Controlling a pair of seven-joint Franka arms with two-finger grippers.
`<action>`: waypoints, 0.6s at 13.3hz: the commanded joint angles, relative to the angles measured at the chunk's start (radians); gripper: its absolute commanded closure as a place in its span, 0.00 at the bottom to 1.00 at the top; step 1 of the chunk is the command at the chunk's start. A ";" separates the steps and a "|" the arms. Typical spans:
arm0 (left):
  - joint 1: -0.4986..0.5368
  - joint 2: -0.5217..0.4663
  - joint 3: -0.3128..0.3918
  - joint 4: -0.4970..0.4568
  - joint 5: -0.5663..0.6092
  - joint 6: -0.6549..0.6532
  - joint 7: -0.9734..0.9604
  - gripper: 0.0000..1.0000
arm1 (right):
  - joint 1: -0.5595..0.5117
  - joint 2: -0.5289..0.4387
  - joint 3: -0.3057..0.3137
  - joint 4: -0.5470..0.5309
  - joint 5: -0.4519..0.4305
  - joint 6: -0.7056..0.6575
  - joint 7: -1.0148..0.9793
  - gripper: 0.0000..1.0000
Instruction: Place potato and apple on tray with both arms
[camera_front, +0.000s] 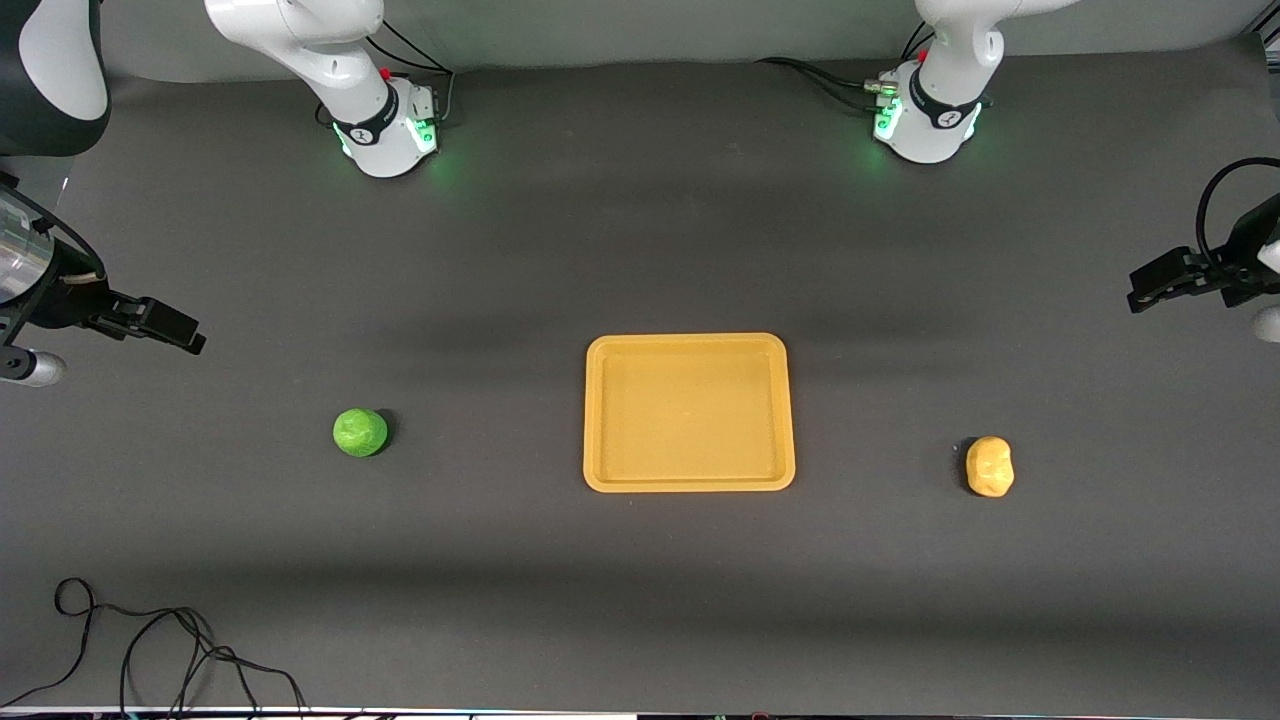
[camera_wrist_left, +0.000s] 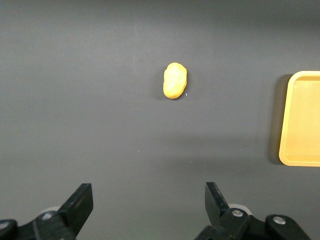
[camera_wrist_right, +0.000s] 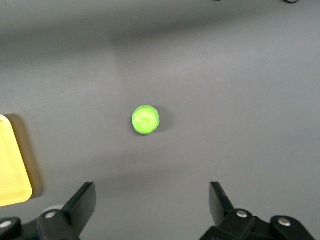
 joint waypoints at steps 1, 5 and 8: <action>-0.002 -0.032 0.004 -0.039 -0.009 0.026 0.015 0.00 | 0.000 -0.013 0.000 0.003 0.034 -0.012 -0.026 0.00; -0.003 -0.023 0.004 -0.046 -0.009 0.055 0.015 0.00 | -0.003 -0.012 0.003 0.005 0.040 -0.012 -0.032 0.00; 0.001 0.039 0.005 -0.039 -0.007 0.143 0.016 0.00 | -0.003 -0.006 0.003 0.003 0.042 -0.012 -0.041 0.00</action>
